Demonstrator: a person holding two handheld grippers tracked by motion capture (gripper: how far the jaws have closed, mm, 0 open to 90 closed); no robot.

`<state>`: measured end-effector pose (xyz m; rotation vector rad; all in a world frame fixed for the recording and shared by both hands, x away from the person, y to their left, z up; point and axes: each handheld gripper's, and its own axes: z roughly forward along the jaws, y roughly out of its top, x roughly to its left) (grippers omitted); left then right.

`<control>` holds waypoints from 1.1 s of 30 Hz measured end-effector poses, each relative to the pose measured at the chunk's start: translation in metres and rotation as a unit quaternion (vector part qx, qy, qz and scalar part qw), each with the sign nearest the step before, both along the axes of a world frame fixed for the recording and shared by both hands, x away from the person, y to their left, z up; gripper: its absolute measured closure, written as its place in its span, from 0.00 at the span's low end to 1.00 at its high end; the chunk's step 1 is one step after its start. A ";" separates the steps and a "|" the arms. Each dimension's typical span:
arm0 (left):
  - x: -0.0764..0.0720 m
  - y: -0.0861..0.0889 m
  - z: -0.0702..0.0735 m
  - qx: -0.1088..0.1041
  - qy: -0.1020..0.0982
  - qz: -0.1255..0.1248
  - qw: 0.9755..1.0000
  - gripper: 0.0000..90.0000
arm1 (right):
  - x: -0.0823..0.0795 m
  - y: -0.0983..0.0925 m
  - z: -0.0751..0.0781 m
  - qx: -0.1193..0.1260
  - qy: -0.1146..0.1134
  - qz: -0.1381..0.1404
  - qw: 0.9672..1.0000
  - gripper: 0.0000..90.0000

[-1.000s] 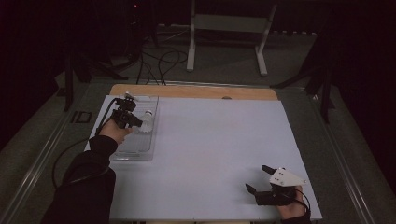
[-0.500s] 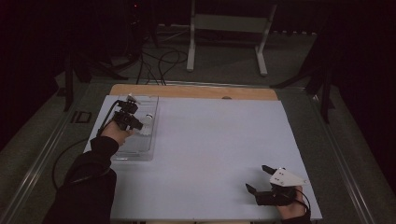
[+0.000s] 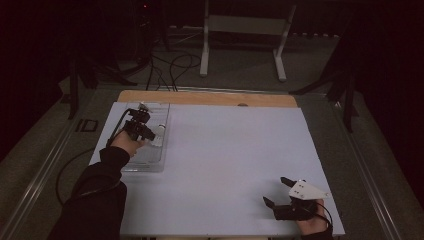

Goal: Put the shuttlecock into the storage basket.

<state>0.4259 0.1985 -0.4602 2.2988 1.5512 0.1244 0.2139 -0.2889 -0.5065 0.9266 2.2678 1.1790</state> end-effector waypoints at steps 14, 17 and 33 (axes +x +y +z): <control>-0.006 -0.008 0.017 0.002 -0.015 0.027 1.000 0.40 | 0.000 0.000 0.000 -0.002 0.001 -0.001 1.000 0.11; -0.007 -0.008 0.021 -0.023 -0.015 0.008 1.000 0.20 | 0.000 0.000 0.000 -0.003 0.001 -0.001 1.000 0.11; -0.016 -0.017 0.034 -0.032 -0.072 -0.043 0.996 0.00 | 0.000 0.000 0.000 -0.004 0.002 -0.004 1.000 0.11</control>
